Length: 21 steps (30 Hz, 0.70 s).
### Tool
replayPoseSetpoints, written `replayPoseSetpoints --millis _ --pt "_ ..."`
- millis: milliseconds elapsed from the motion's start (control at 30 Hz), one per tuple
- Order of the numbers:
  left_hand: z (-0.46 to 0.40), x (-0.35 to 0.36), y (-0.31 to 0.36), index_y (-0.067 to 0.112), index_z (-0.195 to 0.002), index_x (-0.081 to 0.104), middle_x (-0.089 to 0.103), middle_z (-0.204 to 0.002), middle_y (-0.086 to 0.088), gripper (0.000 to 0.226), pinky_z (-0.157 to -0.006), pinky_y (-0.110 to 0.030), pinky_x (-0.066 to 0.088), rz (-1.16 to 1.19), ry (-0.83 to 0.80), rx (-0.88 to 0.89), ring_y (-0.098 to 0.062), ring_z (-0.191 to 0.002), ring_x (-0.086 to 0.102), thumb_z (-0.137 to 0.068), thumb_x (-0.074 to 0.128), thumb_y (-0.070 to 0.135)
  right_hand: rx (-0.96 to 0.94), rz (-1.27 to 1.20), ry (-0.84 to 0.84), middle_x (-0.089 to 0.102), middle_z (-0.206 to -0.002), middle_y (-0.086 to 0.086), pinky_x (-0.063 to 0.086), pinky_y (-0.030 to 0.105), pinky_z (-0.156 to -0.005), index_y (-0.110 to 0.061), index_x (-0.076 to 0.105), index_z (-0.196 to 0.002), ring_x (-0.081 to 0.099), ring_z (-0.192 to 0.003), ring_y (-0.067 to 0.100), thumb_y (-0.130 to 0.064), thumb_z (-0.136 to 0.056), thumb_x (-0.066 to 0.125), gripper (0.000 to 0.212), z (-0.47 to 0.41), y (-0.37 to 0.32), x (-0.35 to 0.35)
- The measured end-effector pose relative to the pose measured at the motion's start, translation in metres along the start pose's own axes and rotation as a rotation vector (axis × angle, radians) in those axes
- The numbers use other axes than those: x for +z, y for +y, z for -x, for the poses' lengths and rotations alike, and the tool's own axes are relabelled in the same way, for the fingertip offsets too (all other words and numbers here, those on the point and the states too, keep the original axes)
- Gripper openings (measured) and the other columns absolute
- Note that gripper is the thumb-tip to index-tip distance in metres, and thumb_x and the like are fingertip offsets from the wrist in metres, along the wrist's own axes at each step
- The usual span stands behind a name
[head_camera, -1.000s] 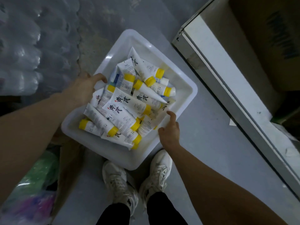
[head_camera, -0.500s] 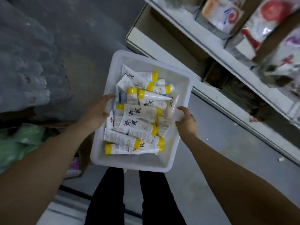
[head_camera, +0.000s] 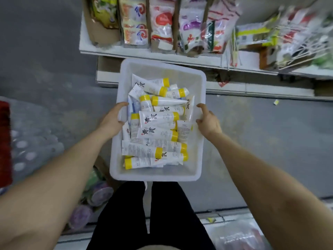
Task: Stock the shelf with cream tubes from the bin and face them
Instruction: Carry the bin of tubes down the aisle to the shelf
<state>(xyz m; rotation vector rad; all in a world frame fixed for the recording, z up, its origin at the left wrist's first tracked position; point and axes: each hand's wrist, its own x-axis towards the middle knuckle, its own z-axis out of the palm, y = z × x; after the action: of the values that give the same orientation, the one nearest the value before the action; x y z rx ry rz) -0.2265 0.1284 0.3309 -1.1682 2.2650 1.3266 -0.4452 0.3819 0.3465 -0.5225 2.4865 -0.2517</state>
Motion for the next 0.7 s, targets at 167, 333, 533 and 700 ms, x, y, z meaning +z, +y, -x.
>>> replayPoseSetpoints --millis 167,333,533,700 --pt "0.016 0.018 0.093 0.047 -0.134 0.037 0.051 -0.134 -0.009 0.069 -0.094 -0.039 0.048 -0.161 -0.068 0.117 -0.032 -0.118 0.049 -0.081 0.052 0.005 0.083 -0.051 0.099 0.056 -0.119 0.02 0.045 0.039 -0.089 -0.022 0.038 -0.138 0.055 -0.106 0.037 -0.009 -0.092 0.049 0.049 0.051 0.067 -0.058" --pt "0.025 0.074 0.206 0.04 -0.138 0.036 0.054 -0.129 -0.006 0.066 -0.083 -0.035 0.049 -0.376 -0.143 0.293 -0.032 -0.111 0.054 -0.083 0.055 0.007 0.236 -0.109 0.161 0.059 -0.11 0.019 0.042 0.036 -0.078 -0.021 0.042 -0.133 0.056 -0.102 0.038 -0.011 -0.092 0.049 0.043 0.095 0.163 -0.103" --pt "0.022 0.185 0.349 0.037 -0.14 0.036 0.052 -0.136 -0.007 0.069 -0.086 -0.033 0.045 -0.569 -0.253 0.473 -0.032 -0.118 0.051 -0.081 0.057 0.007 0.395 -0.259 0.236 0.062 -0.103 0.017 0.041 0.03 -0.072 -0.02 0.043 -0.133 0.058 -0.096 0.034 -0.011 -0.091 0.053 0.044 0.127 0.303 -0.164" --pt "0.028 0.292 0.462 0.038 -0.14 0.037 0.052 -0.137 -0.009 0.069 -0.091 -0.038 0.043 -0.644 -0.311 0.593 -0.037 -0.12 0.047 -0.08 0.058 0.009 0.532 -0.354 0.301 0.061 -0.104 0.014 0.041 0.031 -0.069 -0.023 0.043 -0.13 0.055 -0.087 0.029 -0.01 -0.088 0.056 0.046 0.147 0.422 -0.219"
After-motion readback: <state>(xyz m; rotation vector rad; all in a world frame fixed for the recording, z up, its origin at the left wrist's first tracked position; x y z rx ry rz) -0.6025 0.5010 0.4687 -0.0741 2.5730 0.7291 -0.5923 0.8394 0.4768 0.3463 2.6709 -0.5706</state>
